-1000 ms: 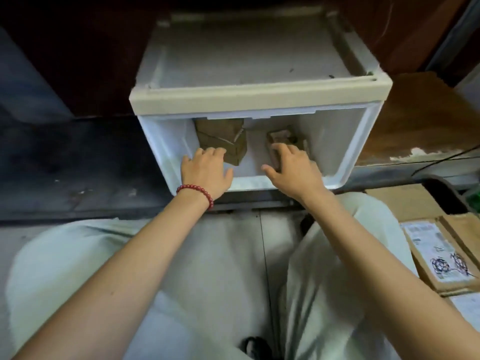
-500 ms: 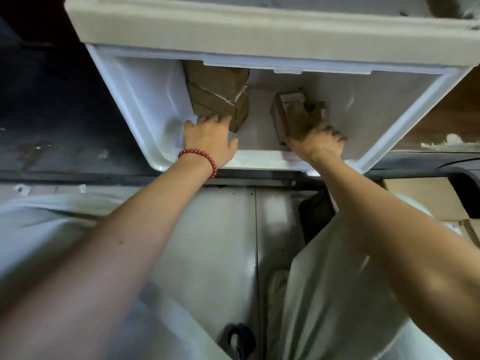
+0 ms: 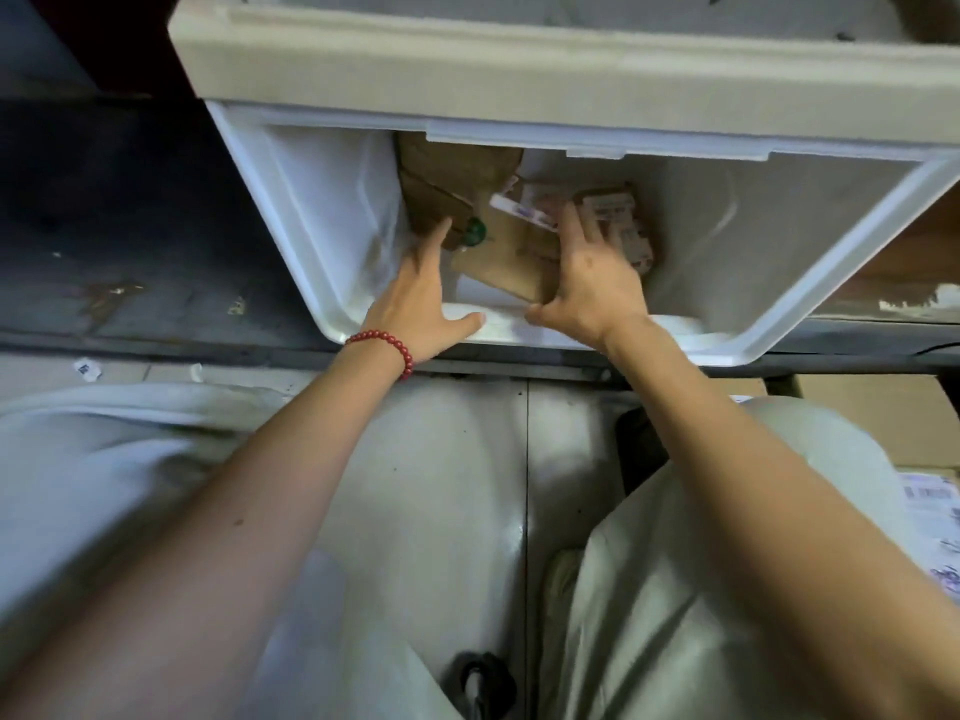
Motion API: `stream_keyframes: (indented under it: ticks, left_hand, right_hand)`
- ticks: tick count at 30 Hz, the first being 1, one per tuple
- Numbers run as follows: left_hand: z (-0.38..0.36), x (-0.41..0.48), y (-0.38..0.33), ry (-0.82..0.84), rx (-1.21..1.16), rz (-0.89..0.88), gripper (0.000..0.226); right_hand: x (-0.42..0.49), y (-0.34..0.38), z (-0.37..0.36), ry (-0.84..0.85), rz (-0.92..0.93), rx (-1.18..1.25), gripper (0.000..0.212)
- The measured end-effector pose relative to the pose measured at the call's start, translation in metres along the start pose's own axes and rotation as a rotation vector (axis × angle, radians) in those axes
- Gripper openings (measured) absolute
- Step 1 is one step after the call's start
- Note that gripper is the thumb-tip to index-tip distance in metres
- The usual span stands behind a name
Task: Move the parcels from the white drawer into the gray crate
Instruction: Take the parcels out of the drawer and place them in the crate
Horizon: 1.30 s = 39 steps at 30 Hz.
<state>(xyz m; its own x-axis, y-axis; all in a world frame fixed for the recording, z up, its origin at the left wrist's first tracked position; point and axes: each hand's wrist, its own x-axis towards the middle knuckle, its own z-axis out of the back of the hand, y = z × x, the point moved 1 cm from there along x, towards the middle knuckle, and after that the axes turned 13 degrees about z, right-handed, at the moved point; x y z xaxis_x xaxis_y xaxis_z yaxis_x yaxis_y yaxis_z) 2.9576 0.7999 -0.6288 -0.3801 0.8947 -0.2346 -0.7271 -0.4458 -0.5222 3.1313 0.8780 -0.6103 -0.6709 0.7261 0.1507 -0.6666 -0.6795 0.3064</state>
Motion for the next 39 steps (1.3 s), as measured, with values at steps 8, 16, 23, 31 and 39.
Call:
stream_keyframes:
  ticks: [8,16,23,31,39]
  left_hand:
    - [0.024,-0.065,-0.015,0.051,-0.572,-0.047,0.076]
    - [0.043,-0.135,-0.009,-0.082,-0.812,0.070,0.044]
    - [0.036,-0.146,-0.012,-0.193,-0.609,-0.025,0.066]
    - [0.039,-0.138,-0.009,-0.425,-0.388,0.061,0.074]
    - [0.043,-0.140,-0.007,-0.272,-0.474,0.222,0.053]
  right_hand:
    - [-0.063,0.031,0.029,-0.171,0.095,0.491,0.103]
    - [-0.117,0.064,0.020,-0.127,-0.046,0.618,0.087]
    - [-0.110,0.068,0.011,-0.244,-0.023,0.772,0.096]
    - [-0.108,0.083,0.022,-0.285,-0.145,1.249,0.042]
    - [-0.103,0.074,0.022,-0.290,-0.115,1.154,0.039]
